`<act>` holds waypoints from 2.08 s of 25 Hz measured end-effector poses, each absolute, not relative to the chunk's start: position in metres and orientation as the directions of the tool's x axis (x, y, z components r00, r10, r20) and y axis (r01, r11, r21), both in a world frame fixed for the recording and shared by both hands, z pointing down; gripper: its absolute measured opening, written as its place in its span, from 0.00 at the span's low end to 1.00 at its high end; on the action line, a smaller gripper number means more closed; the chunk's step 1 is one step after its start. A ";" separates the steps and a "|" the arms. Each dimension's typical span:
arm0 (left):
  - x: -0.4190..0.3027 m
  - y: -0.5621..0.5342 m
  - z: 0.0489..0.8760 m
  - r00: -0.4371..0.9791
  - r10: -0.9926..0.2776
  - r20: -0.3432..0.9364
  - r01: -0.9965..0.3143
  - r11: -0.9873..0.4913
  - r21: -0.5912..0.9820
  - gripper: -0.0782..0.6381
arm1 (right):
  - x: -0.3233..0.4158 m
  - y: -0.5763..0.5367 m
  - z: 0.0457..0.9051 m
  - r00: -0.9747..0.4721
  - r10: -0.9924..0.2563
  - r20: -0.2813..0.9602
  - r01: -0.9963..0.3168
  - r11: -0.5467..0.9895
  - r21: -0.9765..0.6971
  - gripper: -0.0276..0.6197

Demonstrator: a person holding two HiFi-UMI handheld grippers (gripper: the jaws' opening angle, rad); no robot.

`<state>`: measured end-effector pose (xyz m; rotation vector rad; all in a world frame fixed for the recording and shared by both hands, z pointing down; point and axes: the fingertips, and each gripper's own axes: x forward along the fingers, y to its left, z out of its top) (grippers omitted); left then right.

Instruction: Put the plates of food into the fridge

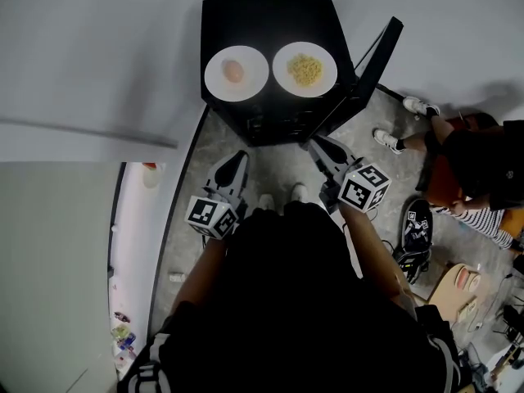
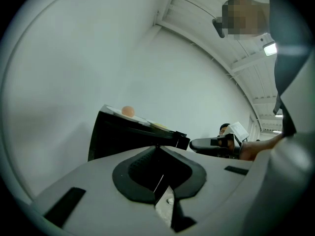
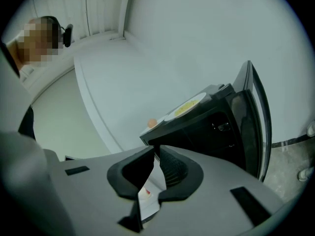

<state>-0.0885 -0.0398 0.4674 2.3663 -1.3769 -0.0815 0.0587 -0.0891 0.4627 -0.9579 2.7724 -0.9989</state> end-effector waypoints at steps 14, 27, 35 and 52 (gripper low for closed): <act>-0.096 -0.055 0.474 0.454 -0.873 0.176 -0.859 -0.378 0.345 0.14 | 0.062 -0.122 0.459 -0.806 -0.587 0.082 -0.463 0.537 -0.705 0.19; -0.089 -0.071 0.476 0.459 -0.870 0.180 -0.857 -0.380 0.349 0.20 | 0.062 -0.162 0.450 -0.783 -0.622 0.011 -0.382 0.468 -0.797 0.22; -0.087 -0.080 0.481 0.465 -0.864 0.194 -0.853 -0.378 0.361 0.20 | 0.057 -0.179 0.449 -0.771 -0.637 0.006 -0.369 0.439 -0.819 0.22; -0.093 -0.077 0.484 0.456 -0.865 0.211 -0.856 -0.362 0.369 0.18 | 0.054 -0.198 0.447 -0.722 -0.690 -0.056 -0.214 0.299 -0.930 0.22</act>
